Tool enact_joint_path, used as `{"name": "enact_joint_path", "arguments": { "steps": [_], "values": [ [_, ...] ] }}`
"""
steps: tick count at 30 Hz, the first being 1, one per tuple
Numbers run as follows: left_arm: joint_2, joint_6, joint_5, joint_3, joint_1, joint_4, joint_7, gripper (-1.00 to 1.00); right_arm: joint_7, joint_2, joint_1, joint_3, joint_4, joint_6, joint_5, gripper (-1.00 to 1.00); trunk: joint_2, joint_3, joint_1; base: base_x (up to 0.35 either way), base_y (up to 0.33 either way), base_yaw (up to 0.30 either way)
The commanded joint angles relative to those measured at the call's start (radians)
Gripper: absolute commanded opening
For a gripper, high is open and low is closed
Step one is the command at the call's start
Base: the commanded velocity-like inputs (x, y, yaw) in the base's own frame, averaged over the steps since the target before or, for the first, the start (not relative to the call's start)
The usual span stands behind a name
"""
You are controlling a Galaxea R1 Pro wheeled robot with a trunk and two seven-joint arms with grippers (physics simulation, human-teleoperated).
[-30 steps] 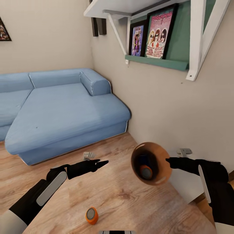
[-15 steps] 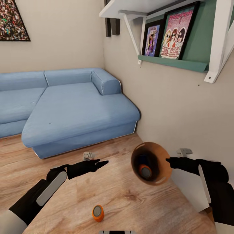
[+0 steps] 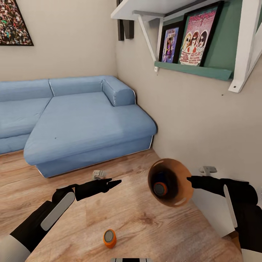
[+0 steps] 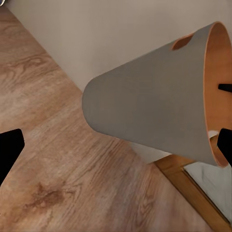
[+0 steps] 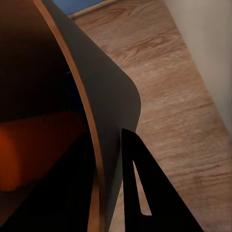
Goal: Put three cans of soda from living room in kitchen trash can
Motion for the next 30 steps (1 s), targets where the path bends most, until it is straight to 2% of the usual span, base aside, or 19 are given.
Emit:
{"name": "enact_joint_path", "arguments": {
  "steps": [1,14,30],
  "values": [
    [0.000,-0.001,-0.002,0.000,0.000,0.000,0.000,1.00,0.004,0.000,0.000,-0.001,0.000,0.005,-0.025,-1.00,0.000,-0.001,0.000,0.000,0.000,-0.085],
    [0.000,-0.001,-0.008,-0.001,0.000,0.000,-0.001,1.00,0.003,-0.001,0.000,-0.002,0.000,0.005,-0.023,-1.00,0.000,-0.021,0.000,0.000,0.000,-0.091],
    [-0.001,-0.001,-0.008,-0.001,0.000,0.000,-0.001,1.00,0.003,0.001,0.000,0.000,0.000,0.005,-0.024,-1.00,0.000,-0.036,0.000,0.000,0.000,0.026]
  ]
}}
